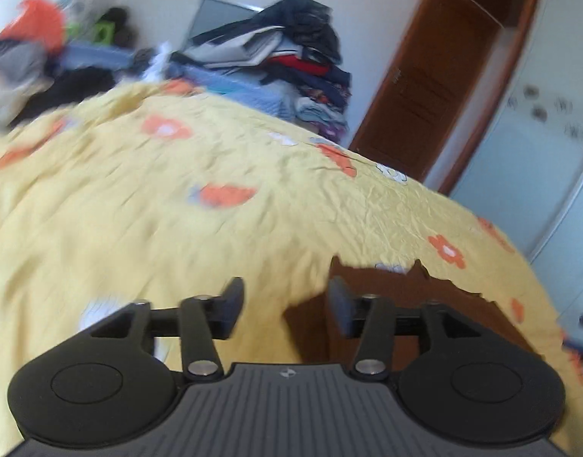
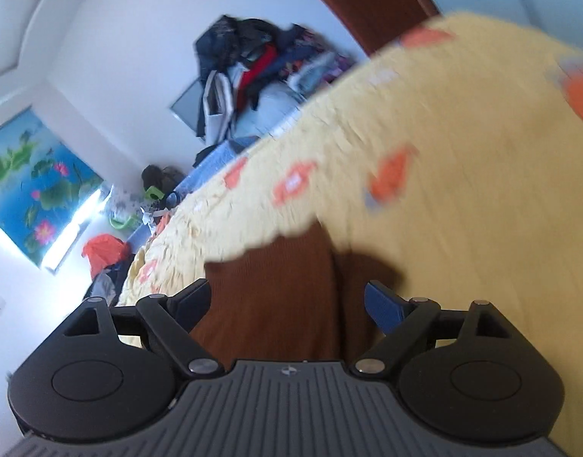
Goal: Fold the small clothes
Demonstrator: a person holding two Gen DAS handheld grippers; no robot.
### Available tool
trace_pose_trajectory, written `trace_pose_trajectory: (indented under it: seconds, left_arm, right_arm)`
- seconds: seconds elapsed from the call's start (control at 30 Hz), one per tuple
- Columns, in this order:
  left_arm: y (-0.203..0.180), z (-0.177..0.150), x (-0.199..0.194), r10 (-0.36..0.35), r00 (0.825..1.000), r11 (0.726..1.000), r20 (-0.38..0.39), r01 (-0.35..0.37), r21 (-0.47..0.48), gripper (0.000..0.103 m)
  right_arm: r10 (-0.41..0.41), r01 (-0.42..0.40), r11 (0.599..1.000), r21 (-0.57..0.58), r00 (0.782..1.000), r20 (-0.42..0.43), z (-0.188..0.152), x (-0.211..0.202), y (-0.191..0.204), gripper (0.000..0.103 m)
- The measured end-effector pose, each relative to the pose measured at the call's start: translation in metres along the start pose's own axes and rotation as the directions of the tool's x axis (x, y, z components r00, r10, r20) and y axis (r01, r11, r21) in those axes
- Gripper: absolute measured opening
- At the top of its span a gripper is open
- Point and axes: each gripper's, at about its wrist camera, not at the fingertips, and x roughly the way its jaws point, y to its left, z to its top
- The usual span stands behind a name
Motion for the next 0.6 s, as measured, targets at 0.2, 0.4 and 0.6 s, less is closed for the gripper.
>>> trace_pose_trajectory:
  seconds: [0.2,0.4,0.6]
  left_arm:
    - [-0.041,0.017,0.121,-0.004,0.975,1.000,-0.221,0.006,0.005,0.049]
    - [-0.082,0.009,0.145,-0.003,0.971,0.983,-0.241,0.048,0.180,0.010]
    - [-0.096,0.031,0.138,0.008,0.992,0.966,-0.127,0.025,0.258,0.008]
  right_arm:
    - [-0.095,0.084,0.993,-0.081,0.985,-0.143,0.045,0.124,0.013,0.082]
    - [-0.127,0.079,0.980,-0.185,0.955,-0.269,0.014,0.170,0.018,0.017]
    - [-0.027,0.017,0.995,-0.094,0.994,-0.105,0.029,0.129,0.011,0.016]
